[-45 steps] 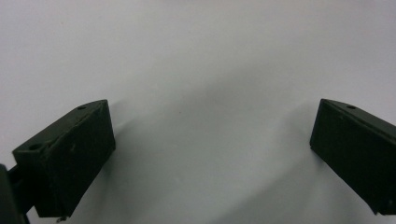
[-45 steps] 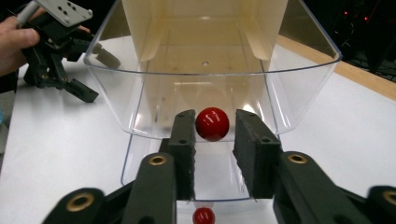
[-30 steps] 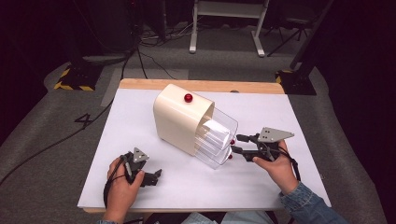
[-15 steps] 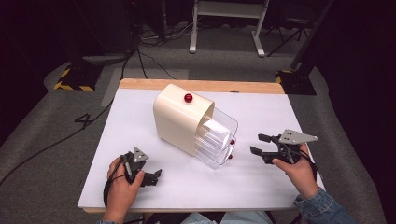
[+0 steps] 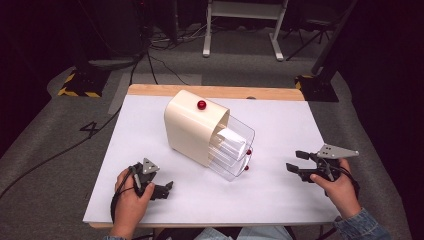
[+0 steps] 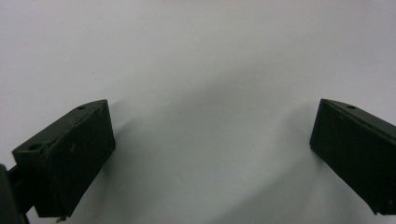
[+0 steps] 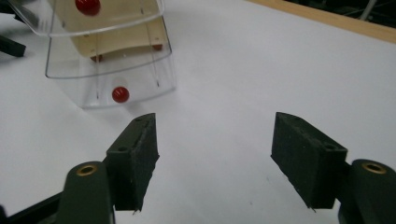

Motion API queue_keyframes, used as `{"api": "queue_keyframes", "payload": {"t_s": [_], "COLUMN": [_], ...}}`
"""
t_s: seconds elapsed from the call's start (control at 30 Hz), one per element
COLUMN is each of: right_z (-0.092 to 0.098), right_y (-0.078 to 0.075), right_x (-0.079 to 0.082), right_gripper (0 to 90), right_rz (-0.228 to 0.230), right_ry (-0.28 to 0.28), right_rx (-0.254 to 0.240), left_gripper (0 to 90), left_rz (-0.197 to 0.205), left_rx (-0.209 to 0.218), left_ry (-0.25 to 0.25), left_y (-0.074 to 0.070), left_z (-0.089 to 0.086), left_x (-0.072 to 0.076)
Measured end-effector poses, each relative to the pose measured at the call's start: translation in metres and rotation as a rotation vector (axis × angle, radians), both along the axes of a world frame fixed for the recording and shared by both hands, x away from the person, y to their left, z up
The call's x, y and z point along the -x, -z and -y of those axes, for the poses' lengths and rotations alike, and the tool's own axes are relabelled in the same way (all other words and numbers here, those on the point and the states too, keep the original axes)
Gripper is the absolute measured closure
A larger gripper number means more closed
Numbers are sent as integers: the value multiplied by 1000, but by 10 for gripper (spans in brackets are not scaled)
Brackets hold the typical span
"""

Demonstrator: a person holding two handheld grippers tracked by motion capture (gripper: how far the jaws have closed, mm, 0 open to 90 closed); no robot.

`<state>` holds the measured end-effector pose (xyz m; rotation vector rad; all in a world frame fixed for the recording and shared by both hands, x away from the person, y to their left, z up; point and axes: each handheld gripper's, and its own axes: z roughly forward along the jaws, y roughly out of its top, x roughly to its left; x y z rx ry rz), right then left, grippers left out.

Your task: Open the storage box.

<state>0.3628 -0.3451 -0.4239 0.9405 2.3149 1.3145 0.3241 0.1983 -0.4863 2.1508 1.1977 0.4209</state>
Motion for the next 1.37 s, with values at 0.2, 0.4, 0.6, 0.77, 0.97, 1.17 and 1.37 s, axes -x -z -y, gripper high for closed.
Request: {"api": "queue_keyframes", "payload": {"t_s": [0.2, 0.4, 0.6, 0.77, 0.97, 1.17, 1.37], "right_z": [12, 25, 32, 38, 37, 34, 34], "right_y": [7, 23, 37, 52, 56, 58, 58], "right_x": [3, 6, 6, 5, 4, 5, 4], "right_gripper": [296, 271, 256, 241, 178, 165, 123], "right_rz": [-17, -41, -53, -83, -115, -93, -100], "right_ry": [24, 40, 38, 54, 42, 41, 62], "right_rx": [22, 48, 128, 138, 160, 185, 193], "left_gripper": [0, 0, 0, 0, 0, 0, 0], "left_rz": [1, 1, 2, 2, -2, 0, -2], "left_rx": [1, 1, 1, 1, -1, 0, 0], "left_ry": [-1, -2, -1, -1, 1, 0, -2], "left_y": [0, 0, 0, 0, 0, 0, 0], "left_z": [0, 0, 0, 0, 0, 0, 0], "left_x": [0, 0, 0, 0, 0, 0, 0]}}
